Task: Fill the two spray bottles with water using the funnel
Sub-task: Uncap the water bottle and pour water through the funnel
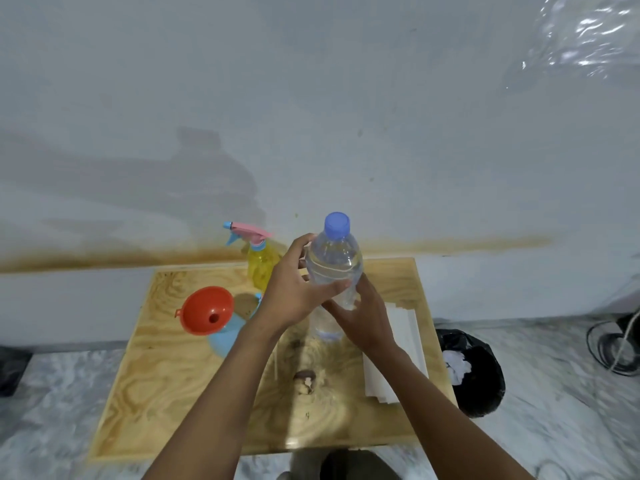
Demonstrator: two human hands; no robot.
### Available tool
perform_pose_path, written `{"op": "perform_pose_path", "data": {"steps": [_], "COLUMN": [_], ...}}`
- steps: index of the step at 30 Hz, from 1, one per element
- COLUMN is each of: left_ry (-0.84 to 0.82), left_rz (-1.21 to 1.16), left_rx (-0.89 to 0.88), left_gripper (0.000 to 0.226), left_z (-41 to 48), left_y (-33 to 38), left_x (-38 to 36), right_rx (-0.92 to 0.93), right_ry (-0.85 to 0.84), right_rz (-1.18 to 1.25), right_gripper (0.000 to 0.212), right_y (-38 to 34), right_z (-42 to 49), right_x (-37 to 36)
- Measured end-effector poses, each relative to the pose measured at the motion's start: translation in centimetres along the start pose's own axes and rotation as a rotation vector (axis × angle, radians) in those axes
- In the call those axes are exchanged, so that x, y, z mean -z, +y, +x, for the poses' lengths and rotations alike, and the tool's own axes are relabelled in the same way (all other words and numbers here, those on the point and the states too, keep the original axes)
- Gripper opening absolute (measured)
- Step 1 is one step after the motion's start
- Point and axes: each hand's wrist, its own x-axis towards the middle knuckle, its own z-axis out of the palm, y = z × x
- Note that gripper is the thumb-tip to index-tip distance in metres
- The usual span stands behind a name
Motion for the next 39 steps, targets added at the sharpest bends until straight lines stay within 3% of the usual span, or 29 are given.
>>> {"op": "perform_pose_path", "data": {"steps": [8,11,15,18,20,23,25,29,35,39], "left_ry": [-0.008,-0.026,-0.051,-0.06,-0.064,-0.064,-0.058,-0.027,0.011,0.014], "left_rz": [0.016,0.039,0.033,0.024,0.008,-0.019,-0.047,-0.089,-0.092,-0.101], "left_rx": [0.011,0.006,-0.007,-0.017,-0.022,-0.035,-0.041,-0.065,-0.089,-0.077], "left_gripper": [0.076,0.083,0.088,0.077,0.072,0.069,0.066,0.08,0.073,0.067], "left_z": [-3.4,-3.5,-3.7,-4.2,-4.5,-4.9,-5.0,-5.2,-5.4,-5.3], "left_y": [-1.2,-1.4,-1.3,-1.1,-1.1,-0.9,-0.7,-0.3,-0.2,-0.4], "left_x": [0.9,0.9,0.7,0.5,0.4,0.3,0.1,-0.5,-0.6,-0.7], "right_rx": [-0.04,-0.048,-0.057,-0.118,-0.157,-0.097,-0.025,0.087,0.205,0.307], "right_ry": [-0.033,-0.07,-0.341,-0.538,-0.429,-0.088,0.004,-0.004,0.073,-0.022], "right_rz": [0.012,0.021,-0.033,-0.204,-0.243,-0.09,-0.045,-0.211,-0.265,-0.37], "right_gripper": [0.068,0.065,0.059,0.052,0.042,0.026,0.033,0.045,0.026,0.027], "right_y": [-0.6,-1.1,-1.9,-2.2,-3.2,-6.2,-8.8,-11.4,-11.4,-11.6], "right_z": [-3.5,-3.4,-2.1,-0.7,-0.2,-0.3,-0.7,-1.4,-0.9,-0.5], "right_x": [-1.6,-1.4,1.6,5.4,7.8,9.2,8.4,5.9,4.4,5.0]}}
